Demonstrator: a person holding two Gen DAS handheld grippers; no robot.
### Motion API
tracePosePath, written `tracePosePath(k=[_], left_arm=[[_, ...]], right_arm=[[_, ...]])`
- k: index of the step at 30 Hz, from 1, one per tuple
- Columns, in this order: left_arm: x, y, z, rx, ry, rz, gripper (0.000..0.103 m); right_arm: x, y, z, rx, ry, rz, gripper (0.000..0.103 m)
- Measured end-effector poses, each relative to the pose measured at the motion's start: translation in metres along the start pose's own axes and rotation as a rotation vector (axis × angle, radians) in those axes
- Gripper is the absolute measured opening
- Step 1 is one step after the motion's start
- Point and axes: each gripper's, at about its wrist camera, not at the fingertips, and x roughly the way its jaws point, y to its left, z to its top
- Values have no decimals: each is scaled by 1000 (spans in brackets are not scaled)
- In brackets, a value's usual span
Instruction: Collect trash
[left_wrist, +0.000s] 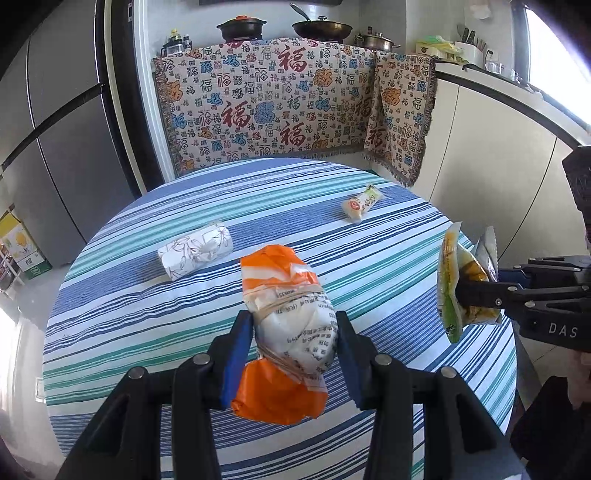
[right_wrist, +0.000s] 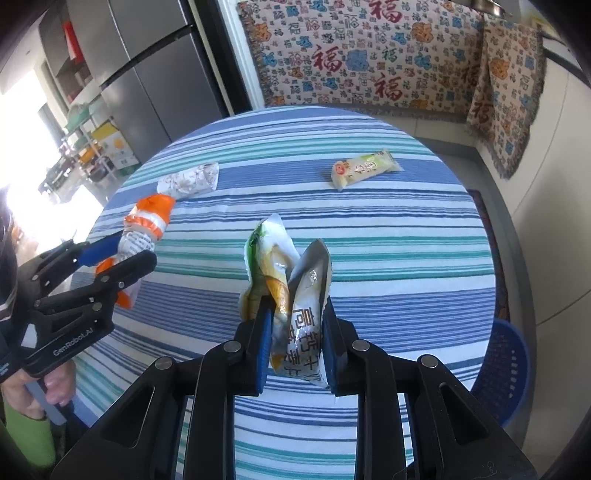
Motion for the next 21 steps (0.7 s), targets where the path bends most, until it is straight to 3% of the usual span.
tracePosePath(k=[6, 12, 21], left_arm=[[6, -45, 1, 29, 22, -140, 45], [20, -136, 11, 119, 48, -329, 45], [65, -263, 41, 230, 99, -523, 45]], right_arm=[[-27, -38, -9, 53, -25, -29, 23], [-68, -119, -34, 168, -45, -144, 23], [-96, -235, -77, 350, -26, -277, 23]])
